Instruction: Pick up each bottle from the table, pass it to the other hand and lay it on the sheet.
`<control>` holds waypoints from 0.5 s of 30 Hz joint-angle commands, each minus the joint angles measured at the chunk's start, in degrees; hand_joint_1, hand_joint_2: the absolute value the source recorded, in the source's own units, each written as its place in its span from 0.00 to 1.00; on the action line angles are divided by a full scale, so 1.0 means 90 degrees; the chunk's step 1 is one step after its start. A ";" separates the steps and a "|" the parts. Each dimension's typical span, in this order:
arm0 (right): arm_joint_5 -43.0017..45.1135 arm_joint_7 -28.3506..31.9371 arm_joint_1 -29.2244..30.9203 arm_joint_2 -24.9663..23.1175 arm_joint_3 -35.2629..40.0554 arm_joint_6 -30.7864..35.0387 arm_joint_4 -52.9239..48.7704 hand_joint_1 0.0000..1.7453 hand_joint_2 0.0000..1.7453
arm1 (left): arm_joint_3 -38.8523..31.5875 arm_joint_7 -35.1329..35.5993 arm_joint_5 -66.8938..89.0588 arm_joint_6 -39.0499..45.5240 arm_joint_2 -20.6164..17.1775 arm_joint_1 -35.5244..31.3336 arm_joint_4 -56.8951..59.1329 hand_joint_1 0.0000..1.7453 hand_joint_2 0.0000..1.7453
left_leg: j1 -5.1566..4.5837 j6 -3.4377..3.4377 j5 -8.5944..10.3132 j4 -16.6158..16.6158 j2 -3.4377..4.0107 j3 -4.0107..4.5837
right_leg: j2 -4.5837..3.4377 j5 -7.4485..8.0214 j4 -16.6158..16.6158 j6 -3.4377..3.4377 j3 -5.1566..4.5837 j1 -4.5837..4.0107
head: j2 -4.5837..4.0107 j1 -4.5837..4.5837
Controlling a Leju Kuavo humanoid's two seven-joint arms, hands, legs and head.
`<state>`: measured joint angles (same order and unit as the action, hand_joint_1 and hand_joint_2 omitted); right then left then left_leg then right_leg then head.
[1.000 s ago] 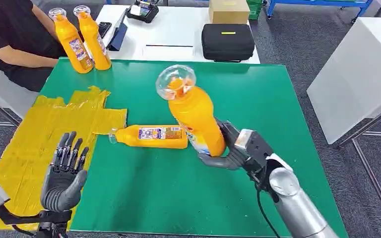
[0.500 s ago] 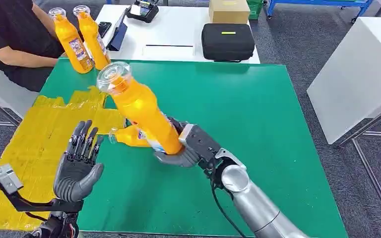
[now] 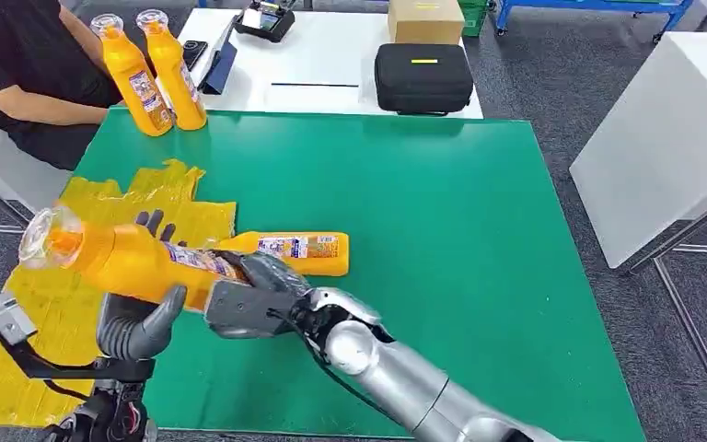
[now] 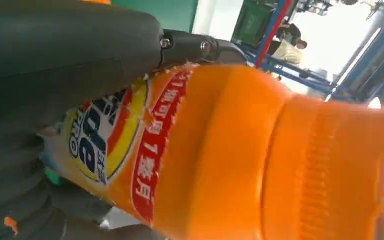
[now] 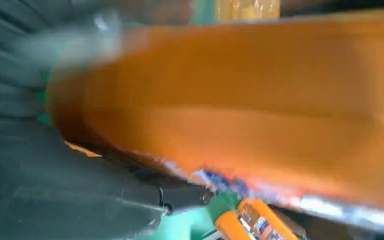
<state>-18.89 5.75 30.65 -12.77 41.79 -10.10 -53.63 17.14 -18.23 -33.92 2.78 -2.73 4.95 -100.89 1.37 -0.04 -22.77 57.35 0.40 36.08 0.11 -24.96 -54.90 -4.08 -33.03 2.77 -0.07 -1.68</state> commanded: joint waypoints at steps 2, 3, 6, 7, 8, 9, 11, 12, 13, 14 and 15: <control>-0.0586 -0.0154 0.0264 -0.0544 0.1288 0.0149 0.1105 1.00 1.00 | 0.0156 0.0222 0.0014 -0.0057 0.0354 -0.0160 0.0083 0.00 1.00 | 0.0000 -0.0004 -0.0006 -0.0002 0.0001 -0.0018 | -0.0003 -0.0004 0.0001 0.0026 0.0014 -0.0003 | 0.0000 0.0000; -0.0605 -0.0162 0.0242 -0.0561 0.1314 0.0165 0.1102 1.00 1.00 | 0.0161 0.0222 0.0016 -0.0058 0.0356 -0.0146 0.0083 0.00 1.00 | 0.0002 -0.0005 -0.0009 0.0000 0.0001 -0.0023 | -0.0003 -0.0007 0.0000 0.0034 0.0019 -0.0007 | 0.0000 0.0002; -0.0879 -0.0202 0.0050 -0.0531 0.1613 0.0286 0.0917 1.00 1.00 | 0.0064 0.0144 0.0161 -0.0012 0.0362 0.0066 -0.0017 0.24 1.00 | 0.0003 -0.0005 -0.0013 -0.0003 -0.0001 -0.0031 | -0.0002 -0.0011 0.0003 0.0040 0.0026 -0.0009 | 0.0000 0.0000; -0.0892 -0.0209 0.0008 -0.0511 0.1631 0.0306 0.0855 1.00 1.00 | 0.0025 0.0058 0.0258 -0.0001 0.0365 0.0102 -0.0042 1.00 1.00 | 0.0004 -0.0004 -0.0009 -0.0004 -0.0003 -0.0023 | 0.0001 -0.0007 0.0007 0.0030 0.0019 -0.0008 | 0.0000 0.0000; -0.0894 -0.0210 -0.0019 -0.0492 0.1642 0.0315 0.0835 1.00 1.00 | -0.0006 0.0047 0.0265 0.0002 0.0357 0.0149 -0.0053 1.00 1.00 | 0.0004 -0.0006 -0.0016 -0.0002 -0.0001 -0.0035 | -0.0001 -0.0013 0.0004 0.0042 0.0029 -0.0010 | 0.0000 0.0000; -0.0895 -0.0209 -0.0026 -0.0483 0.1643 0.0319 0.0830 1.00 1.00 | -0.0021 0.0046 0.0265 0.0004 0.0349 0.0168 -0.0056 1.00 1.00 | 0.0005 -0.0007 -0.0015 -0.0001 -0.0003 -0.0032 | 0.0001 -0.0013 0.0005 0.0039 0.0029 -0.0010 | 0.0000 0.0002; -0.0894 -0.0200 -0.0014 -0.0453 0.1630 0.0325 0.0822 1.00 1.00 | -0.0042 0.0040 0.0265 0.0004 0.0347 0.0189 -0.0067 1.00 1.00 | 0.0004 -0.0006 -0.0012 -0.0002 -0.0008 -0.0028 | 0.0004 -0.0011 0.0005 0.0037 0.0022 -0.0009 | 0.0000 0.0000; -0.0894 -0.0200 -0.0014 -0.0453 0.1630 0.0325 0.0822 1.00 1.00 | -0.0042 0.0040 0.0265 0.0004 0.0347 0.0189 -0.0067 1.00 1.00 | 0.0005 -0.0005 -0.0007 -0.0003 -0.0011 -0.0021 | 0.0007 -0.0008 0.0007 0.0030 0.0014 -0.0008 | 0.0000 0.0000; -0.0892 -0.0202 -0.0011 -0.0449 0.1614 0.0337 0.0816 1.00 1.00 | -0.0053 0.0030 0.0270 0.0006 0.0358 0.0185 -0.0068 1.00 1.00 | 0.0005 -0.0004 -0.0007 -0.0002 -0.0012 -0.0020 | 0.0010 -0.0009 0.0005 0.0031 0.0013 -0.0008 | 0.0000 0.0000; -0.0856 -0.0204 -0.0027 -0.0440 0.1576 0.0338 0.0807 1.00 1.00 | -0.0067 -0.0006 0.0311 0.0015 0.0340 0.0212 -0.0078 1.00 1.00 | 0.0003 -0.0006 -0.0011 0.0000 -0.0016 -0.0028 | 0.0013 -0.0014 0.0002 0.0040 0.0022 -0.0008 | 0.0000 0.0000; -0.0850 -0.0201 -0.0031 -0.0426 0.1570 0.0340 0.0798 1.00 1.00 | -0.0076 -0.0008 0.0312 0.0016 0.0325 0.0232 -0.0082 1.00 1.00 | 0.0005 -0.0004 -0.0004 -0.0002 -0.0010 -0.0015 | 0.0008 -0.0006 0.0006 0.0027 0.0007 -0.0009 | 0.0000 0.0000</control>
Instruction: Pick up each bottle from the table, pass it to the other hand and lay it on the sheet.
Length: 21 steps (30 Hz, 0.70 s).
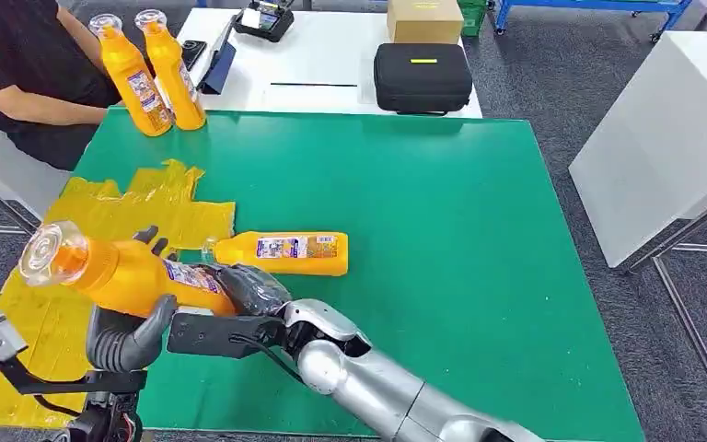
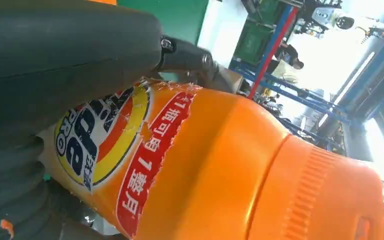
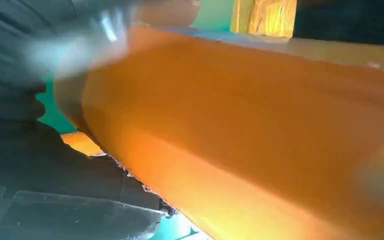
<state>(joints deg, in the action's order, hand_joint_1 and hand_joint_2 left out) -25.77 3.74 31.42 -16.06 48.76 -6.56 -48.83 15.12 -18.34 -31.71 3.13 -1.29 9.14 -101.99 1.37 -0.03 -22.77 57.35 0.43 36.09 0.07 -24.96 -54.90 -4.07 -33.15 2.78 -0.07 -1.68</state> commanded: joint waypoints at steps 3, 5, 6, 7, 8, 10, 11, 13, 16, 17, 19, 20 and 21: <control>-0.0042 0.0042 -0.0108 0.0035 0.0734 -0.0042 0.0215 1.00 1.00 | 0.0097 -0.0059 0.0083 -0.0014 0.0115 -0.0144 0.0018 1.00 1.00 | 0.0004 -0.0007 -0.0008 -0.0002 -0.0017 -0.0029 | 0.0015 -0.0011 0.0004 0.0041 0.0035 -0.0010 | 0.0000 0.0000; -0.0006 0.0063 -0.0093 0.0076 0.0679 -0.0030 0.0194 1.00 1.00 | 0.0084 -0.0093 0.0076 -0.0004 0.0104 -0.0128 -0.0001 1.00 1.00 | 0.0004 -0.0007 -0.0009 -0.0001 -0.0018 -0.0030 | 0.0015 -0.0011 0.0003 0.0043 0.0035 -0.0010 | 0.0000 0.0000; -0.0006 0.0063 -0.0093 0.0076 0.0679 -0.0030 0.0194 1.00 1.00 | 0.0084 -0.0093 0.0076 -0.0004 0.0104 -0.0128 -0.0001 1.00 1.00 | 0.0005 -0.0007 -0.0008 -0.0001 -0.0017 -0.0026 | 0.0014 -0.0009 0.0005 0.0039 0.0032 -0.0011 | 0.0000 0.0000; -0.0006 0.0063 -0.0093 0.0076 0.0679 -0.0030 0.0194 1.00 1.00 | 0.0084 -0.0093 0.0076 -0.0004 0.0104 -0.0128 -0.0001 1.00 1.00 | 0.0002 -0.0005 -0.0001 -0.0004 -0.0017 -0.0013 | 0.0015 -0.0005 0.0005 0.0025 0.0018 -0.0005 | 0.0000 0.0000; 0.0014 0.0071 -0.0103 0.0124 0.0636 -0.0005 0.0148 1.00 1.00 | 0.0088 -0.0117 0.0074 0.0017 0.0075 -0.0102 -0.0027 1.00 1.00 | 0.0003 -0.0007 -0.0008 -0.0002 -0.0021 -0.0027 | 0.0018 -0.0011 0.0004 0.0039 0.0033 -0.0009 | 0.0000 0.0000; 0.0068 0.0069 -0.0128 0.0225 0.0556 0.0011 0.0077 1.00 1.00 | 0.0091 -0.0162 0.0070 0.0063 0.0003 -0.0039 -0.0057 1.00 1.00 | 0.0005 -0.0008 -0.0008 -0.0001 -0.0020 -0.0024 | 0.0017 -0.0010 0.0005 0.0038 0.0032 -0.0011 | 0.0000 0.0000; 0.0086 0.0077 -0.0128 0.0280 0.0533 -0.0009 0.0054 1.00 1.00 | 0.0076 -0.0175 0.0059 0.0071 -0.0026 -0.0011 -0.0063 1.00 1.00 | 0.0003 -0.0007 -0.0005 -0.0004 -0.0021 -0.0023 | 0.0018 -0.0008 0.0007 0.0033 0.0030 -0.0008 | 0.0000 0.0000; 0.0009 0.0076 -0.0132 0.0389 0.0543 0.0041 -0.0035 0.08 1.00 | 0.0040 -0.0240 0.0068 0.0095 -0.0056 0.0033 -0.0091 1.00 1.00 | 0.0003 -0.0005 -0.0002 -0.0004 -0.0018 -0.0015 | 0.0016 -0.0005 0.0007 0.0025 0.0022 -0.0007 | 0.0000 0.0000; -0.0075 -0.0178 -0.0346 0.1060 0.0060 0.0257 -0.0676 0.00 0.00 | -0.0312 -0.0571 0.1032 0.0717 -0.0199 0.0275 -0.0236 1.00 1.00 | 0.0004 -0.0006 -0.0005 -0.0003 -0.0018 -0.0020 | 0.0015 -0.0006 0.0007 0.0030 0.0026 -0.0009 | 0.0000 0.0000; -0.0095 -0.0181 -0.0489 0.1342 -0.0219 0.0362 -0.0980 0.00 0.00 | -0.0493 -0.0614 0.1384 0.0925 -0.0231 0.0378 -0.0263 1.00 1.00 | 0.0004 -0.0006 -0.0002 -0.0006 -0.0025 -0.0019 | 0.0022 -0.0005 0.0011 0.0028 0.0029 -0.0009 | 0.0000 0.0000; -0.0263 -0.0096 -0.0784 0.1732 -0.0760 0.0131 -0.1569 0.00 0.00 | -0.0906 -0.0571 0.1564 0.0759 -0.0177 0.0555 -0.0295 1.00 1.00 | 0.0006 -0.0009 -0.0001 -0.0009 -0.0039 -0.0026 | 0.0036 -0.0007 0.0020 0.0029 0.0040 -0.0011 | 0.0000 0.0000; -0.0304 -0.0086 -0.0812 0.1736 -0.0820 0.0083 -0.1606 0.00 0.00 | -0.0948 -0.0565 0.1577 0.0713 -0.0155 0.0565 -0.0293 1.00 1.00 | 0.0002 -0.0008 0.0000 -0.0006 -0.0036 -0.0018 | 0.0035 -0.0006 0.0016 0.0023 0.0030 -0.0006 | 0.0000 -0.0002; -0.0304 -0.0086 -0.0812 0.1736 -0.0820 0.0083 -0.1606 0.00 0.00 | -0.0948 -0.0565 0.1577 0.0713 -0.0155 0.0565 -0.0293 1.00 1.00 | 0.0002 -0.0006 0.0001 -0.0002 -0.0026 -0.0006 | 0.0027 -0.0002 0.0010 0.0017 0.0017 -0.0004 | 0.0000 0.0005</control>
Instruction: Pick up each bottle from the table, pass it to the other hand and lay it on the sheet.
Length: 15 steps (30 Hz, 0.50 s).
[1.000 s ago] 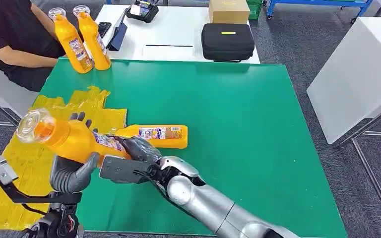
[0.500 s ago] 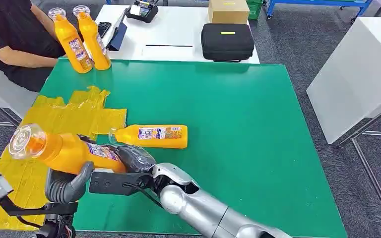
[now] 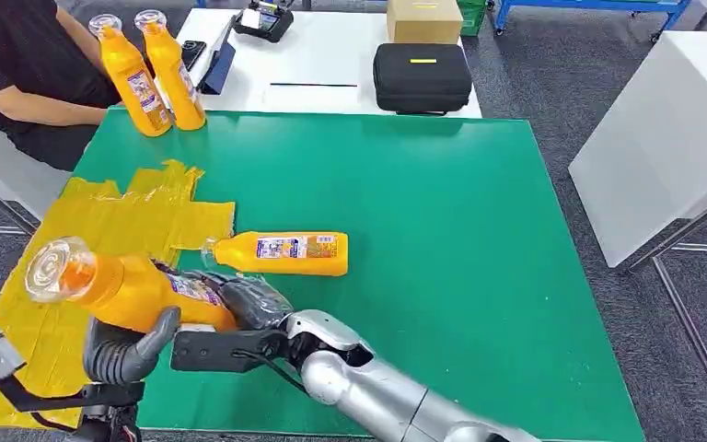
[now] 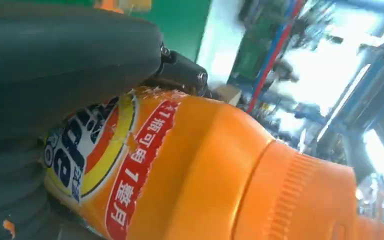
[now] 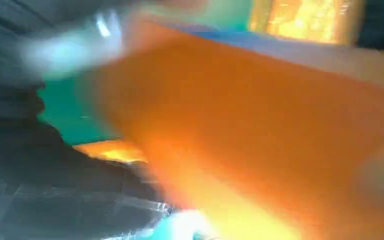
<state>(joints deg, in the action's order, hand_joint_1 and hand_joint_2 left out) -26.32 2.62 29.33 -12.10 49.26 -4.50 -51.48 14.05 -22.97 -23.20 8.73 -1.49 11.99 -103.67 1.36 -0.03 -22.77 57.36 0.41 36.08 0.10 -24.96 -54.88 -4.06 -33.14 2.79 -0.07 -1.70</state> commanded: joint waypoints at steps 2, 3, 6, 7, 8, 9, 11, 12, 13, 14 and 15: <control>-0.0217 0.0062 -0.0754 0.1305 -0.1188 -0.0051 -0.1515 0.00 0.00 | -0.0913 -0.0109 0.1110 0.0329 -0.0080 0.0300 -0.0146 1.00 1.00 | -0.0002 -0.0007 -0.0003 0.0001 -0.0021 -0.0007 | 0.0021 -0.0005 0.0001 0.0025 0.0022 -0.0002 | 0.0000 0.0005; -0.0190 0.0098 -0.0914 0.1471 -0.1556 0.0030 -0.1744 0.00 0.00 | -0.1097 -0.0228 0.1555 0.0523 -0.0040 0.0393 -0.0225 1.00 1.00 | -0.0001 -0.0006 -0.0006 0.0002 -0.0015 -0.0007 | 0.0013 -0.0006 -0.0001 0.0032 0.0020 -0.0005 | 0.0000 0.0002; -0.0098 0.0244 -0.1260 0.1724 -0.2540 -0.0059 -0.2200 0.00 0.00 | -0.1364 -0.0389 0.2508 0.0760 -0.0116 0.0459 -0.0256 1.00 1.00 | 0.0000 -0.0007 -0.0005 0.0001 -0.0031 -0.0007 | 0.0029 -0.0010 0.0003 0.0030 0.0023 -0.0007 | 0.0000 0.0000; -0.0081 0.0274 -0.1319 0.1763 -0.2756 -0.0118 -0.2297 0.00 0.00 | -0.1330 -0.0451 0.2763 0.0783 -0.0195 0.0404 -0.0190 1.00 1.00 | -0.0004 -0.0006 -0.0001 -0.0001 -0.0031 0.0000 | 0.0030 -0.0007 0.0002 0.0022 0.0013 -0.0002 | 0.0000 0.0002; -0.0058 0.0318 -0.1403 0.1799 -0.3003 -0.0221 -0.2439 0.00 0.00 | -0.1214 -0.0558 0.3314 0.0973 -0.0281 0.0245 -0.0029 1.00 1.00 | -0.0002 -0.0005 0.0002 -0.0001 -0.0033 0.0004 | 0.0033 -0.0006 0.0003 0.0019 0.0011 -0.0003 | 0.0000 0.0005; -0.0067 0.0331 -0.1430 0.1831 -0.3049 -0.0268 -0.2500 0.00 0.00 | -0.1176 -0.0556 0.3334 0.1002 -0.0270 0.0148 0.0061 1.00 1.00 | 0.0000 -0.0007 -0.0004 0.0003 -0.0040 -0.0005 | 0.0041 -0.0012 0.0000 0.0032 0.0024 -0.0006 | 0.0000 0.0000; -0.0088 0.0327 -0.1538 0.1765 -0.3255 -0.0276 -0.2663 0.00 0.00 | -0.0925 -0.0567 0.4393 0.1487 -0.0432 -0.0111 0.0371 1.00 1.00 | -0.0005 -0.0010 -0.0006 0.0002 -0.0041 -0.0014 | 0.0041 -0.0014 -0.0001 0.0038 0.0032 -0.0003 | 0.0000 0.0002; -0.0108 0.0336 -0.1563 0.1784 -0.3282 -0.0334 -0.2728 0.00 0.00 | -0.0780 -0.0490 0.5025 0.1795 -0.0511 -0.0310 0.0646 1.00 1.00 | -0.0003 -0.0007 -0.0001 -0.0001 -0.0030 -0.0007 | 0.0029 -0.0006 0.0003 0.0030 0.0022 -0.0004 | 0.0000 0.0005; -0.0120 0.0336 -0.1575 0.1806 -0.3290 -0.0328 -0.2772 0.00 0.00 | -0.0635 -0.0356 0.5448 0.1903 -0.0566 -0.0501 0.0953 1.00 1.00 | -0.0009 -0.0005 0.0004 -0.0006 -0.0031 -0.0002 | 0.0030 -0.0004 0.0002 0.0021 0.0016 0.0004 | 0.0000 0.0000; -0.0121 0.0336 -0.1578 0.1811 -0.3301 -0.0326 -0.2780 0.00 0.00 | -0.0522 -0.0213 0.5581 0.1826 -0.0599 -0.0621 0.1176 1.00 1.00 | -0.0008 -0.0007 0.0004 -0.0008 -0.0048 -0.0014 | 0.0046 -0.0009 0.0003 0.0037 0.0032 0.0001 | 0.0000 0.0002; -0.0142 0.0341 -0.1510 0.1857 -0.3236 -0.0386 -0.2709 0.00 0.00 | -0.0182 0.0071 0.6089 0.1659 -0.0733 -0.0951 0.1823 1.00 1.00 | -0.0010 -0.0004 0.0009 -0.0012 -0.0045 -0.0008 | 0.0043 -0.0004 0.0005 0.0026 0.0022 0.0004 | 0.0000 0.0005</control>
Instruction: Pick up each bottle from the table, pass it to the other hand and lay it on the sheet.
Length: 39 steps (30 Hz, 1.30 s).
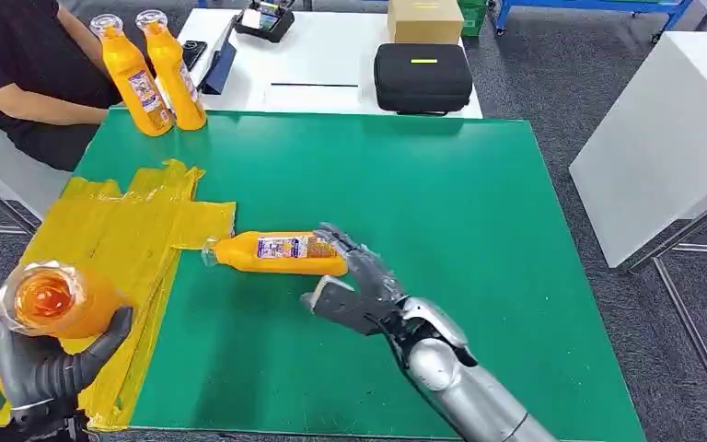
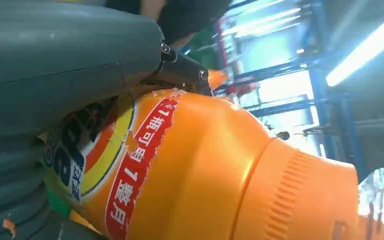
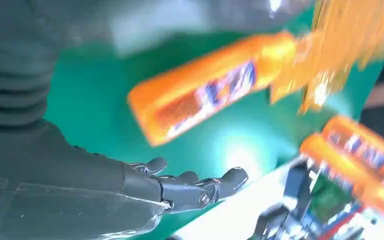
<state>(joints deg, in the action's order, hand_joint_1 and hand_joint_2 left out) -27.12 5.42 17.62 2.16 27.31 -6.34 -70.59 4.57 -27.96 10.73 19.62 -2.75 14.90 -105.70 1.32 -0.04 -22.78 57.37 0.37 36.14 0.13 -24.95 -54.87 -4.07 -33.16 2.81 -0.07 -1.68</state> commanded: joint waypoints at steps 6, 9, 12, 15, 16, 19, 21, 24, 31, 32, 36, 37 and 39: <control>0.0104 0.0126 0.0299 0.0248 -0.0474 -0.0261 0.0068 0.00 0.00 | 0.1844 0.0921 0.3581 0.1355 -0.0871 -0.2180 0.4319 1.00 1.00 | -0.0007 -0.0006 0.0015 -0.0020 -0.0019 -0.0035 | 0.0017 0.0006 0.0012 0.0034 0.0040 0.0002 | 0.0000 0.0000; 0.0175 0.0153 0.0405 0.0293 -0.0313 -0.0281 0.0176 0.00 0.00 | 0.2009 0.1363 0.4162 0.1636 -0.1033 -0.2367 0.4641 1.00 1.00 | -0.0004 -0.0004 0.0006 -0.0012 0.0002 -0.0037 | -0.0005 0.0012 0.0006 0.0032 0.0036 -0.0002 | 0.0000 0.0000; 0.0225 0.0169 0.0466 0.0312 -0.0256 -0.0299 0.0240 0.00 0.00 | 0.1992 0.1452 0.4232 0.1597 -0.1093 -0.2558 0.4804 1.00 1.00 | -0.0002 -0.0003 0.0013 -0.0009 -0.0008 -0.0022 | 0.0003 0.0013 0.0002 0.0023 0.0024 -0.0002 | 0.0000 0.0002; 0.0307 0.0190 0.0525 0.0344 -0.0176 -0.0318 0.0295 0.00 0.00 | 0.1951 0.1637 0.4398 0.1677 -0.1049 -0.2761 0.5016 1.00 1.00 | 0.0003 -0.0003 0.0008 -0.0005 0.0001 -0.0023 | -0.0006 0.0012 0.0001 0.0027 0.0025 -0.0007 | 0.0000 -0.0002; 0.0352 0.0190 0.0581 0.0366 -0.0109 -0.0325 0.0351 0.00 0.00 | 0.1885 0.1721 0.4303 0.1633 -0.1007 -0.3060 0.5186 1.00 1.00 | 0.0000 -0.0003 0.0011 -0.0006 0.0000 -0.0017 | -0.0004 0.0014 0.0001 0.0019 0.0019 -0.0004 | 0.0000 -0.0002; 0.0381 0.0186 0.0582 0.0399 0.0005 -0.0306 0.0408 0.00 0.00 | 0.1714 0.1842 0.4247 0.1712 -0.0960 -0.4000 0.5672 1.00 1.00 | 0.0005 -0.0002 0.0019 0.0001 -0.0019 0.0003 | 0.0015 0.0016 -0.0004 0.0017 0.0004 -0.0007 | 0.0000 -0.0002; 0.0381 0.0191 0.0503 0.0406 0.0043 -0.0286 0.0363 0.00 0.00 | 0.1596 0.2068 0.4543 0.1736 -0.0936 -0.4486 0.5943 1.00 1.00 | 0.0011 -0.0003 0.0022 0.0004 -0.0029 0.0007 | 0.0026 0.0015 -0.0005 0.0024 0.0007 -0.0014 | 0.0000 0.0002; 0.0378 0.0198 0.0458 0.0436 0.0089 -0.0273 0.0346 0.00 0.00 | 0.1531 0.2222 0.4813 0.1697 -0.0942 -0.4656 0.6010 1.00 1.00 | 0.0009 -0.0006 0.0028 0.0004 -0.0019 0.0005 | 0.0017 0.0017 -0.0006 0.0021 0.0011 -0.0012 | 0.0000 0.0002; 0.0359 0.0237 0.0568 0.0346 0.0216 -0.0277 0.0553 0.00 0.00 | 0.1131 0.2753 0.5543 0.1421 -0.0607 -0.4964 0.6370 1.00 1.00 | 0.0005 -0.0007 0.0025 0.0005 -0.0017 -0.0007 | 0.0006 0.0024 -0.0008 0.0039 0.0018 -0.0010 | 0.0000 0.0000; 0.0350 0.0245 0.0604 0.0342 0.0247 -0.0295 0.0602 0.00 0.00 | 0.1100 0.2734 0.5546 0.1373 -0.0580 -0.4980 0.6432 1.00 1.00 | 0.0005 -0.0006 0.0028 0.0005 -0.0017 -0.0001 | 0.0006 0.0027 -0.0006 0.0031 0.0012 -0.0009 | 0.0000 0.0000; 0.0356 0.0284 0.0706 0.0325 0.0294 -0.0324 0.0757 0.00 0.00 | 0.1041 0.2737 0.5598 0.1263 -0.0531 -0.4963 0.6540 0.00 0.00 | 0.0003 -0.0009 0.0024 0.0004 -0.0005 -0.0010 | -0.0006 0.0027 -0.0007 0.0039 0.0016 -0.0008 | 0.0000 -0.0002; 0.0381 0.0334 0.0762 0.0316 0.0320 -0.0330 0.0853 0.00 0.00 | 0.1097 0.2719 0.5797 0.1102 -0.0537 -0.4913 0.6537 0.00 0.00 | 0.0001 -0.0008 0.0027 0.0002 -0.0001 -0.0002 | -0.0008 0.0030 -0.0005 0.0030 0.0007 -0.0005 | 0.0000 0.0000; 0.0385 0.0347 0.0796 0.0296 0.0331 -0.0305 0.0924 0.00 0.00 | 0.1091 0.2641 0.5967 0.1012 -0.0499 -0.4838 0.6531 0.00 0.00 | 0.0003 -0.0008 0.0026 0.0003 -0.0001 -0.0006 | -0.0007 0.0029 -0.0006 0.0033 0.0011 -0.0007 | 0.0000 0.0000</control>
<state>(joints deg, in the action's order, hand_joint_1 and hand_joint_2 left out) -23.98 7.80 20.59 5.49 27.61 -8.83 -69.44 15.67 -3.76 60.74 31.60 -9.44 -26.12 -53.42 1.33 -0.06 -22.50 57.38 0.36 36.26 0.08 -24.66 -54.91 -4.07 -33.22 2.80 -0.07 -1.68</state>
